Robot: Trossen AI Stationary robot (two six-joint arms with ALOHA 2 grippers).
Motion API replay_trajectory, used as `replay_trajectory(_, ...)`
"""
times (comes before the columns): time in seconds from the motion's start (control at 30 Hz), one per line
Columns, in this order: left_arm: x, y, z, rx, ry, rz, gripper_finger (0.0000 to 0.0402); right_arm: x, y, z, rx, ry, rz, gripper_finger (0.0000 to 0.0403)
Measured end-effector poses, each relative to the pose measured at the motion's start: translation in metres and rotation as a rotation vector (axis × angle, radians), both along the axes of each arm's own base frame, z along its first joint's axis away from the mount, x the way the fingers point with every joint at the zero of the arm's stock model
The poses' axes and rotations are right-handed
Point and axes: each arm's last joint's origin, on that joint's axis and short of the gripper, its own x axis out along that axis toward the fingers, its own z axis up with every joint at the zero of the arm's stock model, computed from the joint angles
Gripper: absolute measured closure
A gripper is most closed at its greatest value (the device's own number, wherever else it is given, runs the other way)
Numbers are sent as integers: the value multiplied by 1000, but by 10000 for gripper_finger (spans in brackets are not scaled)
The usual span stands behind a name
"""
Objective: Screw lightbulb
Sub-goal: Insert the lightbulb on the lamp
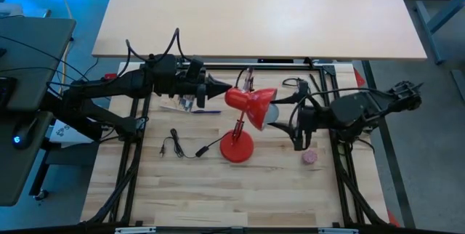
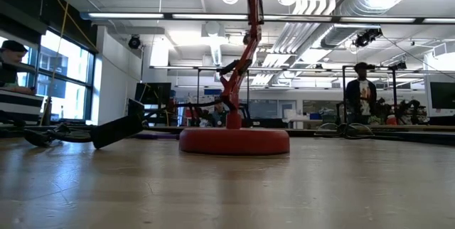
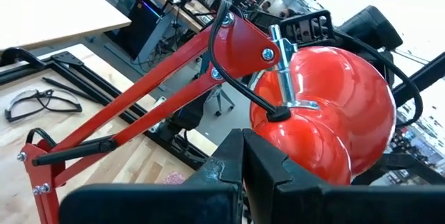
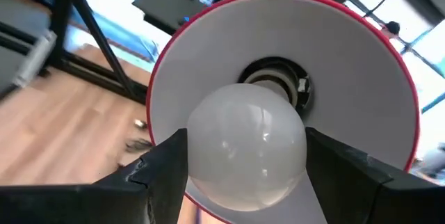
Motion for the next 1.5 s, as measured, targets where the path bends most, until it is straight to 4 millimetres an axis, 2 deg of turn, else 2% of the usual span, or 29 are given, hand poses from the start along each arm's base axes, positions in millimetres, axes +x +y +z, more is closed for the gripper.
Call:
replay_trajectory(0.27, 1, -4, 1, -31, -16, -5, 402, -7, 4, 0, -151, 51, -50, 153)
replay_trajectory(0.5, 1, -12, 2, -6, -22, -11, 402, -10, 13, -1, -410, 107, -18, 153)
replay_trajectory(0.9, 1, -13, 3, -4, -35, -1, 402, -8, 5, -4, -1115, 338, 84, 153)
replay_trajectory(1.03, 1, -15, 4, -19, -38, -12, 402, -7, 2, -4, -1276, 362, 169, 153)
replay_trajectory(1.27, 0, -16, 5, -33, -50, -42, 402, -4, 2, -2, -1445, 327, 281, 153)
replay_trajectory(1.5, 1, -17, 6, -28, -64, -44, 401, -1, 3, 0, -1331, 239, 308, 153)
